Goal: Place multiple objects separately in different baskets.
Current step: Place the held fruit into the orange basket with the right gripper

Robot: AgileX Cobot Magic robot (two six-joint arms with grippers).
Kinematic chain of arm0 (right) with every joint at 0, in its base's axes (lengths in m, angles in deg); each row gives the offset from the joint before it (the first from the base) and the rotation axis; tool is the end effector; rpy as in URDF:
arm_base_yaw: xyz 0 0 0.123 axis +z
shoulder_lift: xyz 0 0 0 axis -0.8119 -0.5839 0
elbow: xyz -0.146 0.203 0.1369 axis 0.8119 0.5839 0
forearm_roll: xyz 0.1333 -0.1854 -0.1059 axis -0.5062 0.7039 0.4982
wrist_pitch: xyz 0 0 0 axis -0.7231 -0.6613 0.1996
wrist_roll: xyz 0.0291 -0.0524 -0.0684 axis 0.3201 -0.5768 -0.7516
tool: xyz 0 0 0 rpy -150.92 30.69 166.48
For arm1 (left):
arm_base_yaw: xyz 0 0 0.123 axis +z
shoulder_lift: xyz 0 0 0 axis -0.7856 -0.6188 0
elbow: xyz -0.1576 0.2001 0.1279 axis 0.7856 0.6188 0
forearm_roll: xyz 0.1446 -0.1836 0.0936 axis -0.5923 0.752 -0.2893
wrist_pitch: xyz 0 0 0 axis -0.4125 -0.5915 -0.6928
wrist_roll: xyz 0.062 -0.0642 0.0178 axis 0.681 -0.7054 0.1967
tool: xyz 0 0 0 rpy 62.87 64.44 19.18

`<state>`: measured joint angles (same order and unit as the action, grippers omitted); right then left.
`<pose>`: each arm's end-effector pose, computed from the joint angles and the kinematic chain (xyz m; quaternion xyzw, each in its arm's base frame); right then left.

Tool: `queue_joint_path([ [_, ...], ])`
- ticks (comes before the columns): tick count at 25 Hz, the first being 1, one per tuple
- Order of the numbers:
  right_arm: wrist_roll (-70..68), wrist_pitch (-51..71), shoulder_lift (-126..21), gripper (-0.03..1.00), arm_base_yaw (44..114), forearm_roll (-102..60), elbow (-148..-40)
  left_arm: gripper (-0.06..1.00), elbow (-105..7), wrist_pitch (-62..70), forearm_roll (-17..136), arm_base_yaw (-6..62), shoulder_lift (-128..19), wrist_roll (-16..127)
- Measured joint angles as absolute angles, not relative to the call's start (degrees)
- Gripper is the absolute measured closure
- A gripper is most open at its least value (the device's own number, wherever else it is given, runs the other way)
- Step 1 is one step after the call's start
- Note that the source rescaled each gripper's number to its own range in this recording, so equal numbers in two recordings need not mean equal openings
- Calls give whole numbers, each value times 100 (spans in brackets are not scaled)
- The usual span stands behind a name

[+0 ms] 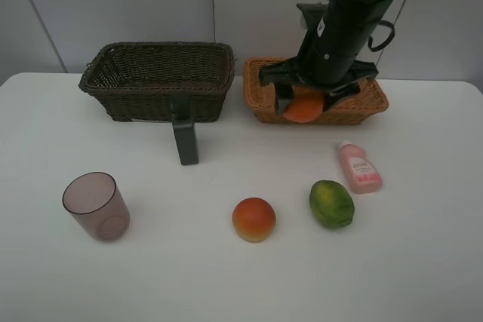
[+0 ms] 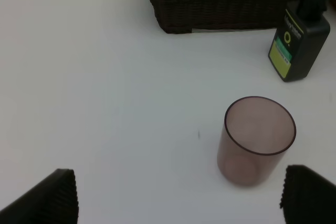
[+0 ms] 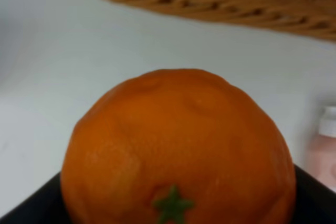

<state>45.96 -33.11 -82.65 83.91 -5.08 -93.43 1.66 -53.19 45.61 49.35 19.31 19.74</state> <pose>0.3325 0.1772 0.2415 -0.0801 0.9821 0.0154 0.1698 -0.0069 0.0013 0.2788 0.0016 0.8505 -0.0145 0.5257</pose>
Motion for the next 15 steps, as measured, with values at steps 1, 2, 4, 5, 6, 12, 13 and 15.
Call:
queue_joint_path([
  [1, 4532, -3382, -8265, 48, 8283, -513, -9514, -6, 166, -5319, 4561, 4935, 1931, 1974],
  [2, 4483, -3445, -8283, 48, 8199, -513, -9656, -6, 166, -5319, 4561, 4935, 1931, 1974],
  [4, 4384, -3508, -8388, 48, 8006, -513, -9994, -6, 166, -5319, 4561, 4935, 1931, 1974],
  [5, 4342, -3514, -8472, 48, 7918, -513, -10157, -6, 166, -5319, 4561, 4935, 1931, 1974],
  [6, 4324, -3526, -8562, 48, 7847, -513, -10294, -6, 166, -5319, 4561, 4935, 1931, 1974],
  [12, 4309, -3617, -9405, 48, 7466, -513, -11264, -6, 166, -5319, 4561, 4935, 1931, 1974],
  [13, 4309, -3624, -9541, 48, 7419, -513, -11385, -6, 166, -5319, 4561, 4935, 1931, 1974],
  [15, 4309, -3628, -9859, 48, 7332, -513, -11639, -6, 166, -5319, 4561, 4935, 1931, 1974],
])
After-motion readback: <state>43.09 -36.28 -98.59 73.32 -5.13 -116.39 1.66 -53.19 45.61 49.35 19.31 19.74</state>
